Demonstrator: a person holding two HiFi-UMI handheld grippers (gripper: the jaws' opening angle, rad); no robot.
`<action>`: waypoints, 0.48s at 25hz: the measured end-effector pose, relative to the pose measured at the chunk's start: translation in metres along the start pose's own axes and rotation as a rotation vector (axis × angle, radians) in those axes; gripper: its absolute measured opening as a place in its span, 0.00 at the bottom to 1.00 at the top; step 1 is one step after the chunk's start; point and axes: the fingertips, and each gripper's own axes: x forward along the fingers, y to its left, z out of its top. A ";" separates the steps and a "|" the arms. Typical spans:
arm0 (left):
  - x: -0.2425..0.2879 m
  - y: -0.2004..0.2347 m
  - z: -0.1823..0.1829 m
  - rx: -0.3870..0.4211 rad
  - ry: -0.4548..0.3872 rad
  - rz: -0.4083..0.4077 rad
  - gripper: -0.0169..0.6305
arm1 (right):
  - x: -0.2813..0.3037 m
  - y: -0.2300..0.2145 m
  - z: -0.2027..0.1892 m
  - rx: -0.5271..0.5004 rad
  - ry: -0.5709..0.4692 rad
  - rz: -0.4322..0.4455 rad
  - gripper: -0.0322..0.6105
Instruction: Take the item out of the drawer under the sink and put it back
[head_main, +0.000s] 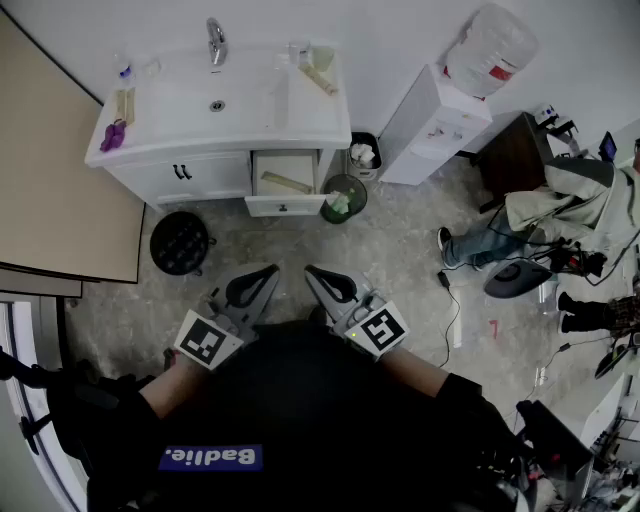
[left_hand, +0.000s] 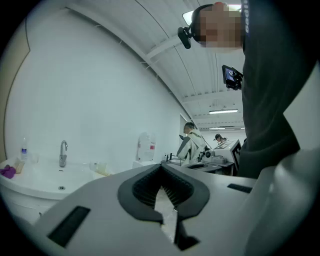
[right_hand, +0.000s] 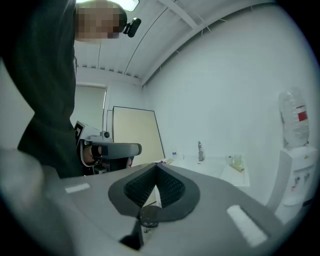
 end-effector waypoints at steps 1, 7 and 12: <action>0.001 0.001 0.000 -0.001 0.001 0.002 0.04 | 0.000 -0.001 0.000 -0.001 0.000 -0.001 0.05; 0.004 0.008 0.000 -0.002 -0.002 0.005 0.03 | 0.005 -0.006 0.000 -0.006 0.005 0.000 0.05; 0.007 0.007 -0.002 -0.011 0.002 0.007 0.04 | 0.004 -0.008 -0.002 0.005 0.005 0.013 0.05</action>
